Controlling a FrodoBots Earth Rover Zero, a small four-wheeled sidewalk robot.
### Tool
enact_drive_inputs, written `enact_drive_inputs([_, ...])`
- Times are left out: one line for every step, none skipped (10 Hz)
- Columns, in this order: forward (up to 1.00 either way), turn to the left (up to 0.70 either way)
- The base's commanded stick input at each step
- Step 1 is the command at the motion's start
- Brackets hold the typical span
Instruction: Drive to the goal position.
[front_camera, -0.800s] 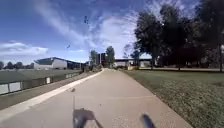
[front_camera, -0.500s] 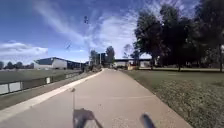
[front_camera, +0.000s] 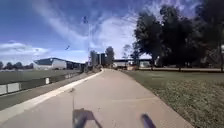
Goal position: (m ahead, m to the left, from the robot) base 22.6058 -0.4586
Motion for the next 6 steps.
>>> enact_drive_inputs([0.7,0.0])
enact_drive_inputs([0.7,0.0])
enact_drive_inputs([0.7,0.0])
enact_drive_inputs([0.7,0.0])
enact_drive_inputs([0.7,0.0])
enact_drive_inputs([0.7,0.0])
